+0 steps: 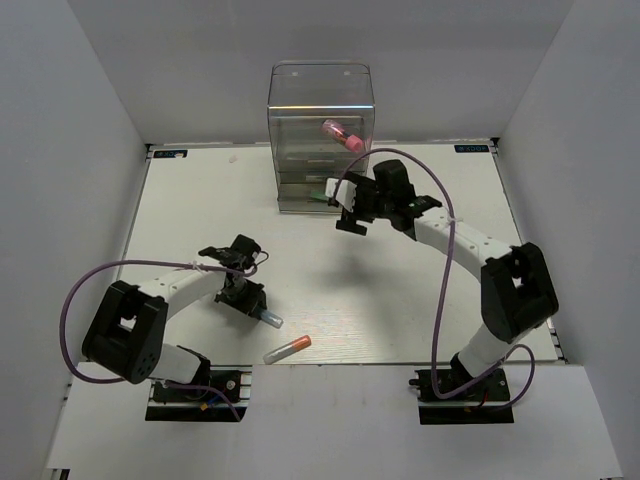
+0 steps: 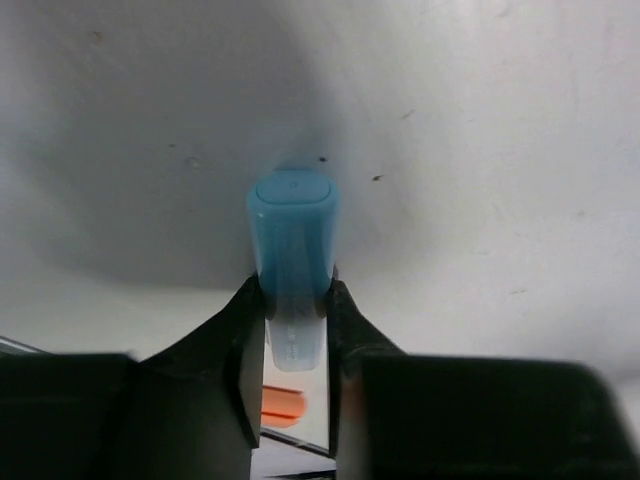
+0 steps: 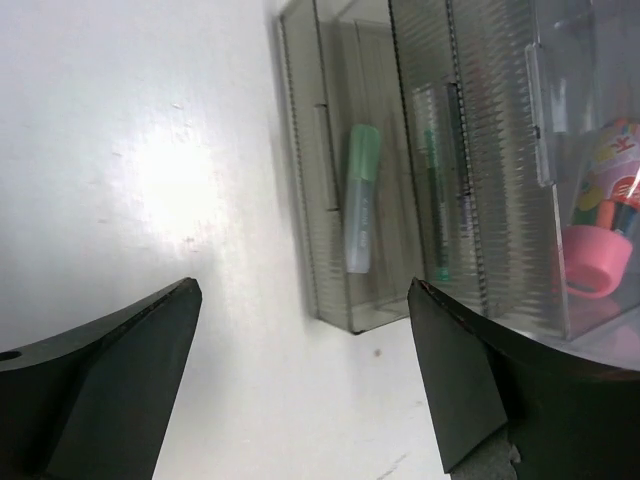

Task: Sort the stationery into containers
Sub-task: Pick up the pen from the center of the board, then place the pen in the drawer.

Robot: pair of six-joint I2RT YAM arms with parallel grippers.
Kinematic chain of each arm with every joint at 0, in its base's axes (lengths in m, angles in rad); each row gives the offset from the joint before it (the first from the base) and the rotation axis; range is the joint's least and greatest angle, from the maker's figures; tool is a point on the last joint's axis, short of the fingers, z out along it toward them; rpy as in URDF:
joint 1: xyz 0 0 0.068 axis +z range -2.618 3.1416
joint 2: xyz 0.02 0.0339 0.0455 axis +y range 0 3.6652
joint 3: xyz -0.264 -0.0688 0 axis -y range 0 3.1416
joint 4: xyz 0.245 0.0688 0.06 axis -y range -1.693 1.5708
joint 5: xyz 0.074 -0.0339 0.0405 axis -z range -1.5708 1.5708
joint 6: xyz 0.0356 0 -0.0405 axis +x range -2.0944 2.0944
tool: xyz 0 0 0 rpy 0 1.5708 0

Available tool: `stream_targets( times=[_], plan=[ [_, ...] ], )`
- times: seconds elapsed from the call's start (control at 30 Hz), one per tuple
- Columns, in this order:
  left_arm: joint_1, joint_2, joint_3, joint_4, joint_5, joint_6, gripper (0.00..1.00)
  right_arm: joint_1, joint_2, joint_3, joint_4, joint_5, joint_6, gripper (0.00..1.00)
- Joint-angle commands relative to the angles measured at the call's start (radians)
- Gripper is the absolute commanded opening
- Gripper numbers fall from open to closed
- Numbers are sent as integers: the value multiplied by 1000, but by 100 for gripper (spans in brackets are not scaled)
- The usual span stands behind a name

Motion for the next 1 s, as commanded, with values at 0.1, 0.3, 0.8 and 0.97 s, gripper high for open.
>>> stream_targets(
  times=[0.1,0.3,0.8,0.97],
  plan=[
    [-8,11,95,56,-58,24,0,-4,-133,-114,-100,-143,109,90],
    [-8,1,210,220,-69,33,0,-9,-193,-245,-135,-191,117,62],
    [3,404,609,587,-27,-52,0,-10,-294,-352,-190,-240,83,0],
    [3,513,689,645,-29,-100,0,-13,-313,-383,-184,-231,83,3]
  ],
)
